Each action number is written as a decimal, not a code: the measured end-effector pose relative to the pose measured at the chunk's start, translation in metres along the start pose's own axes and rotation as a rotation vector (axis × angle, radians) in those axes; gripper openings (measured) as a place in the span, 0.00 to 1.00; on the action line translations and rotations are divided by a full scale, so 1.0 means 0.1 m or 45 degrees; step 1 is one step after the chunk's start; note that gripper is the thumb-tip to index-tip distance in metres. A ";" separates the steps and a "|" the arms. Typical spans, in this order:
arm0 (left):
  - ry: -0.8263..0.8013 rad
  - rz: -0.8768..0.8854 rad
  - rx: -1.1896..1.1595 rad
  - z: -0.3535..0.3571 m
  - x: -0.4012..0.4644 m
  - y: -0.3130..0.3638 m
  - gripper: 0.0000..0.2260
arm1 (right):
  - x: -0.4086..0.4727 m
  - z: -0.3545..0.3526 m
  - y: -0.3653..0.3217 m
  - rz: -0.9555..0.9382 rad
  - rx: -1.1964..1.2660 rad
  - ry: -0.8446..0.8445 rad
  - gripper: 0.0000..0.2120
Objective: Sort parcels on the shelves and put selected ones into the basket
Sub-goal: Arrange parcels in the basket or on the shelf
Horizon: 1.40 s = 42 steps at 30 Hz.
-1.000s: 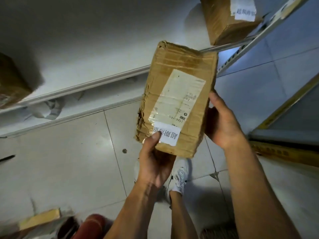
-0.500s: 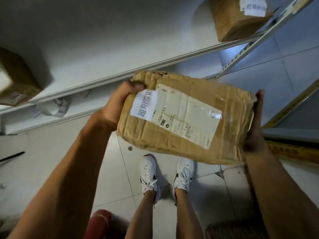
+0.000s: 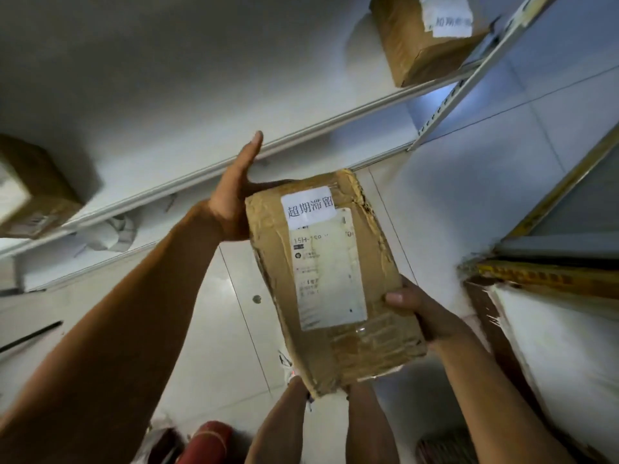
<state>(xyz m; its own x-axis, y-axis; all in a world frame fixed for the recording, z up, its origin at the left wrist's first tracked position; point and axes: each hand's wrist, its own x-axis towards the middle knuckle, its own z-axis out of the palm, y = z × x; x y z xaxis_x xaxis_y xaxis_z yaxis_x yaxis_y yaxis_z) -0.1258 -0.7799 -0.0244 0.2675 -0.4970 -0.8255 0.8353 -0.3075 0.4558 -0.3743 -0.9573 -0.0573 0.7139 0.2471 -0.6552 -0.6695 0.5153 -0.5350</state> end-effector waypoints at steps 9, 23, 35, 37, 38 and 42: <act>-0.116 0.094 0.058 1.03 -0.02 -0.84 0.29 | -0.58 0.07 0.46 -0.147 0.316 0.473 0.56; -0.651 -0.257 0.818 2.80 0.19 -1.78 0.28 | -1.82 -0.22 1.49 -0.725 1.029 1.149 0.42; -0.957 -0.463 1.439 3.54 -0.21 -3.47 0.19 | -2.25 0.23 3.16 -1.018 1.739 1.555 0.30; -1.018 -0.508 1.505 3.61 -0.28 -3.73 0.19 | -2.32 0.34 3.38 -1.093 1.803 1.575 0.30; -1.043 -0.533 1.545 3.65 -0.33 -3.87 0.19 | -2.34 0.39 3.49 -1.133 1.818 1.590 0.31; -1.121 -0.531 1.759 3.84 -0.48 -4.38 0.18 | -2.38 0.53 3.93 -1.248 1.926 1.711 0.29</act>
<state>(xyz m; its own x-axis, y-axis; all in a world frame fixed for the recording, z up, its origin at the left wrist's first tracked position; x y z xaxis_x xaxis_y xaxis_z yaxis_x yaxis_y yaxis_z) -0.6887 -0.9334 -0.0568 -0.5743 -0.3266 -0.7507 -0.3672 -0.7168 0.5928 -0.7957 -0.7699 -0.0833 -0.3259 -0.5844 -0.7431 0.7607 0.3046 -0.5732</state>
